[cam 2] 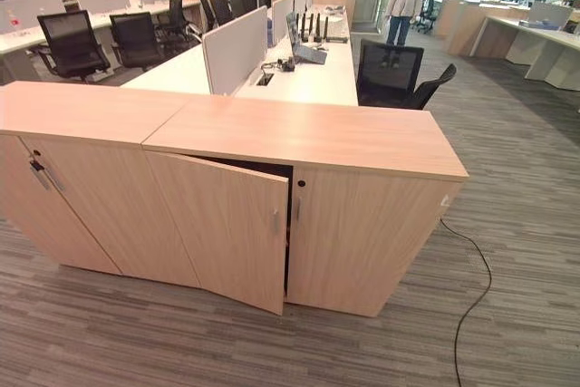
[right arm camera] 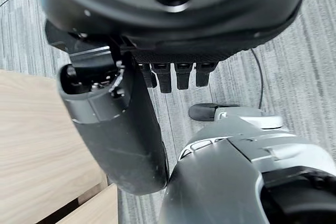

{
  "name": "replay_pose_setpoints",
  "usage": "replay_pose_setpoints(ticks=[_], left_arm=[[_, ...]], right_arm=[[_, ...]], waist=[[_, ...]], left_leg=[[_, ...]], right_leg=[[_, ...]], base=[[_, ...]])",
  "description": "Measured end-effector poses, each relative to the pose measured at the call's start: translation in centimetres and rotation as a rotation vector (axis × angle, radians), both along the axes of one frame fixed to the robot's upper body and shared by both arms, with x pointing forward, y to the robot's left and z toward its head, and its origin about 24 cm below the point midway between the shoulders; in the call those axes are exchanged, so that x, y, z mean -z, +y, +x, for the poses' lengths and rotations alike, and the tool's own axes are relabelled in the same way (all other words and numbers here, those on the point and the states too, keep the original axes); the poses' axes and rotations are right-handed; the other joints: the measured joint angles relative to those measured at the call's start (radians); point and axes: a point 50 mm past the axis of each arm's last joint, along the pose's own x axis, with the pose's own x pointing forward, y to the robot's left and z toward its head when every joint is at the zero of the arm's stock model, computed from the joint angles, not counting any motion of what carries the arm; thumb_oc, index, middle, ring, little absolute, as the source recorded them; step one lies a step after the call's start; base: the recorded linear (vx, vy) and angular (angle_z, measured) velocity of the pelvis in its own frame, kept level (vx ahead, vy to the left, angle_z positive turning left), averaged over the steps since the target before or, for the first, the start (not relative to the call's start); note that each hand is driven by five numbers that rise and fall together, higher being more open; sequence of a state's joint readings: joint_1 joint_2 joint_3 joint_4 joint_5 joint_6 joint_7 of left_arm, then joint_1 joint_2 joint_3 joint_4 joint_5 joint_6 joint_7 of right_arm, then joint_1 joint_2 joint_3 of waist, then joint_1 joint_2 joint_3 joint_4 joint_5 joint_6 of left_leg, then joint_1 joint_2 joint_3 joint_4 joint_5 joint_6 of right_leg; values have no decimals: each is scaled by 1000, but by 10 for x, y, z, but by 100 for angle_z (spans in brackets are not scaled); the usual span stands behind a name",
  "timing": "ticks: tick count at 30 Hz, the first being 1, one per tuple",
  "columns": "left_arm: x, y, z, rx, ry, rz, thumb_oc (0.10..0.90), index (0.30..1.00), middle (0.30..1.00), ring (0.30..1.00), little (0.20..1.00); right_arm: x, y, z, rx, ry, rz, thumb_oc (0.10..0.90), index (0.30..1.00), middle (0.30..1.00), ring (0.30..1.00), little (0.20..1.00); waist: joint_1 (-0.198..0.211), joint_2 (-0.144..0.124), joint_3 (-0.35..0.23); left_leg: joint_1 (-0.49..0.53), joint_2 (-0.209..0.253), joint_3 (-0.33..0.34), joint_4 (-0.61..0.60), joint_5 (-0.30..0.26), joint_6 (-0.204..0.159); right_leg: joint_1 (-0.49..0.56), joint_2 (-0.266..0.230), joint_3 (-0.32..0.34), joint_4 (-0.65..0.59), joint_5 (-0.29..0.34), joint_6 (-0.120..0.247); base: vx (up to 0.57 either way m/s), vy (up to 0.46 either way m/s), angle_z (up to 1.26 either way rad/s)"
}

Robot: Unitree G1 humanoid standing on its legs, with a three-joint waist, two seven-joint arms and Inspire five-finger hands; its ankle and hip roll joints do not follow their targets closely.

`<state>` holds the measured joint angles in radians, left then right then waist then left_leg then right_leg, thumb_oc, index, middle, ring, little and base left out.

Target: Put the empty folder in the office cabinet

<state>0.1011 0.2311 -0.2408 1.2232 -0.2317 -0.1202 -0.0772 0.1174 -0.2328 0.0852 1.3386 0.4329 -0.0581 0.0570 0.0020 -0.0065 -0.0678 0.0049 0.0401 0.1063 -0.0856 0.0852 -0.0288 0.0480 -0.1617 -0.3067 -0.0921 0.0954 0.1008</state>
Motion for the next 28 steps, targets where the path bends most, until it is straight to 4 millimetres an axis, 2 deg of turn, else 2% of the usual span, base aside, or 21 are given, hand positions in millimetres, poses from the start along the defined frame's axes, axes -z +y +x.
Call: replay_pose_setpoints(ticks=[2,10,21,28], left_arm=[[1,-5,2,42,-1,1,800,900,900,900,900],[1,-4,4,101,-3,64,800,900,900,900,900],[3,-1,-5,8,40,43,800,900,900,900,900],[3,-1,-1,12,46,42,800,900,900,900,900]], right_arm=[[-1,-2,4,-4,-12,-6,800,900,900,900,900],[-1,-1,6,-22,-9,-15,800,900,900,900,900],[-1,-1,9,-84,0,-22,800,900,900,900,900],[0,-1,8,-86,16,-20,800,900,900,900,900]], waist=[[-3,7,-1],[0,0,1],[0,2,9],[-2,4,13]], left_leg=[[9,2,16,0,-2,1],[20,11,20,4,-5,-2],[27,11,22,0,-21,-4],[30,10,24,1,-24,-6]], right_leg=[[-2,8,14,-1,-1,1],[10,18,21,-1,-13,8],[14,17,22,-2,-20,3],[14,17,23,-2,-23,8]], base=[[7,38,-20],[3,14,-2],[2,4,-1],[0,0,0]])
